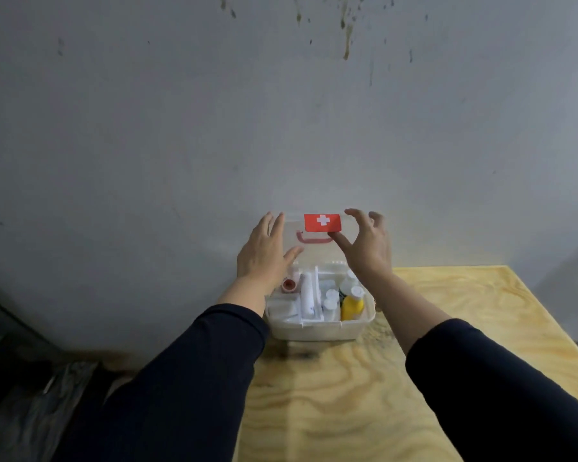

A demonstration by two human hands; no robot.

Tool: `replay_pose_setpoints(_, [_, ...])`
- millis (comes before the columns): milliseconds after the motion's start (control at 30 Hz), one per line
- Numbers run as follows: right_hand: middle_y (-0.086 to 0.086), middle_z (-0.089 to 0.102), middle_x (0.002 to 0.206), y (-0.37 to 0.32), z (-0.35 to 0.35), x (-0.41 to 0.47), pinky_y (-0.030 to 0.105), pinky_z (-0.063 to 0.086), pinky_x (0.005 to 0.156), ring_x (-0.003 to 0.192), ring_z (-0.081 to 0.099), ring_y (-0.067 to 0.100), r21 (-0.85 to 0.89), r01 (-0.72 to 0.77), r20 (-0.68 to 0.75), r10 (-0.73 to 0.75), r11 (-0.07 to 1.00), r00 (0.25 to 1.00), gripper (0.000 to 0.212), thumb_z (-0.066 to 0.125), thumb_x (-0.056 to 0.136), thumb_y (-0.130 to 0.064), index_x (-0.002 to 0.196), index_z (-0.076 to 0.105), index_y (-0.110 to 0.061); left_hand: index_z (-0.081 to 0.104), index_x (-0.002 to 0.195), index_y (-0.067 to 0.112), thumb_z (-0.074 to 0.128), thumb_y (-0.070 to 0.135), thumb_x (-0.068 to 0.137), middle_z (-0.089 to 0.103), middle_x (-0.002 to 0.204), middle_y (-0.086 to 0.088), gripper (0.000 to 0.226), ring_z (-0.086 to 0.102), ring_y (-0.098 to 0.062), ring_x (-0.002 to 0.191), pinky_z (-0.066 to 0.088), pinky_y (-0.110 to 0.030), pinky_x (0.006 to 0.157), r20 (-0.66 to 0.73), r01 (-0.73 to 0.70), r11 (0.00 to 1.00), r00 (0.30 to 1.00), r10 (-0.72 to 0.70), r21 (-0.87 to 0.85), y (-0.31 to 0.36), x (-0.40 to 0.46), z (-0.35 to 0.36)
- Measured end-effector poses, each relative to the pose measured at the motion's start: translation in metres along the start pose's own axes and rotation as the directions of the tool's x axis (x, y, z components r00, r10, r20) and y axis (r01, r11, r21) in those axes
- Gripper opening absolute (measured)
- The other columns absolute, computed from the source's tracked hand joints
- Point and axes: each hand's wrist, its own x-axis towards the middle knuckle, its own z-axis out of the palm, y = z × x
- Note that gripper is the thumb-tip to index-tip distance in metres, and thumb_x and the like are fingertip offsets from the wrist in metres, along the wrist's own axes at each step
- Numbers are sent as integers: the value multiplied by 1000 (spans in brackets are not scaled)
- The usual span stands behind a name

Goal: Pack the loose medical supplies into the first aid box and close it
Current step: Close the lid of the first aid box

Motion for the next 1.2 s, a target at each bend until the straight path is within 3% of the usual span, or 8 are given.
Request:
replay_pose_setpoints(233, [7,13,160,32,-9,-77,46,33,113,145,20,28,50,67,117,-73,996,990,62,63,87,-38,143,36,-34,10,154,25,49,50,93,3,164,0,76,19,-23,149,45,-38,106,-24,48,999,999,-47,15,7,-77,24])
replay_pose_setpoints(467, [10,15,159,72,4,-119,46,34,112,146,19,30,29,103,204,-107,994,973,62,68,82,-38,139,43,-31,9,154,27,51,54,91,-3,164,2,80,16,-22,149,40,-40,107,69,119,991,991,-115,-59,4,-131,61])
replay_pose_setpoints(600, [13,11,160,86,13,-124,47,30,113,146,17,34,-79,147,276,-121,986,954,76,72,77,-44,142,35,-34,12,154,23,47,55,92,-1,164,-1,78,15,-24,149,33,-40,113,117,141,990,983,-140,-5,1,-136,72])
replay_pose_setpoints(700, [16,11,159,89,18,-125,51,23,116,148,12,34,-186,239,271,-184,953,945,84,61,75,-62,146,30,-29,22,152,20,39,54,96,13,163,-2,67,19,-22,148,23,-38,118,36,47,996,998,-50,81,-1,-130,71])
replay_pose_setpoints(833, [9,0,162,80,21,-106,51,9,119,149,-8,30,-271,340,371,-228,901,900,75,48,89,-54,151,15,-27,16,154,24,38,46,99,12,163,2,63,9,-17,151,13,-32,120,103,-111,990,990,101,90,-5,-99,65])
replay_pose_setpoints(933, [9,-3,162,75,28,-88,51,8,119,148,-12,32,-350,400,421,-239,847,875,79,47,90,-54,151,5,-28,6,155,26,40,43,99,2,164,0,68,-1,-18,151,6,-33,120,179,-160,972,975,128,174,-8,-78,69])
replay_pose_setpoints(1200, [8,-8,162,75,44,-38,50,8,122,147,-16,30,-400,433,458,-233,808,858,83,45,88,-57,151,-2,-31,-1,155,25,41,44,98,-6,164,-5,73,-8,-22,151,3,-36,121,170,-166,944,978,120,284,-12,-32,89])
